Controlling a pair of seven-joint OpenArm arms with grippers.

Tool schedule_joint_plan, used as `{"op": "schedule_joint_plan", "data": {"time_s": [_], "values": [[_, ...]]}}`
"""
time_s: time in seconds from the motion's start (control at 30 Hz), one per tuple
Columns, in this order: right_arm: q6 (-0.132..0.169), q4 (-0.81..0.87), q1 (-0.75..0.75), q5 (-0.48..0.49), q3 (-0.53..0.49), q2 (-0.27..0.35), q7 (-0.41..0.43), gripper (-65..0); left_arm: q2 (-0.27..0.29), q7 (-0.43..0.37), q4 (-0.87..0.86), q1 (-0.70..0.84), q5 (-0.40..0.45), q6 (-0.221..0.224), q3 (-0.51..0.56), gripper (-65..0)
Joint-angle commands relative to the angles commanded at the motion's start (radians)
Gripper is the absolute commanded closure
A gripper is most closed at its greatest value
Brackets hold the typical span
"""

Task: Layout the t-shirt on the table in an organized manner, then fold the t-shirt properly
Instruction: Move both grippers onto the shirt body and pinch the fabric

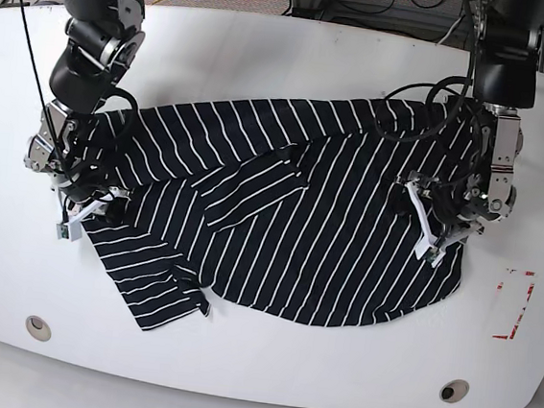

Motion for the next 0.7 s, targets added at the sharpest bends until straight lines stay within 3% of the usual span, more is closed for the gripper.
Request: {"op": "schedule_joint_plan", "data": {"time_s": [0.17,0.3,0.5,0.7], "values": [[0.0,0.163,-0.02,0.002,-0.006,-0.02,-0.068,-32.5,0.0,0.052,0.089,-0.014,-0.003,-0.002,-0.011,-39.9],[0.0,0.396,-0.063,0.002,-0.009,-0.075,-0.201,-43.6,0.0,0.109,0.201,-0.008,-0.003,-0.002,-0.051,-40.0],[0.0,0.652,-0.135,0.003,-0.014,-0.161,-0.351,-46.0,-0.003,0.187,0.348,0.04,-0.003,-0.002,-0.144,-40.0],[0.0,0.773,-0.184,0.003,-0.029,-0.259,-0.431,-46.0,-0.006,0.189,0.427,0.1,-0.003,-0.003,-0.219,-40.0]]}}
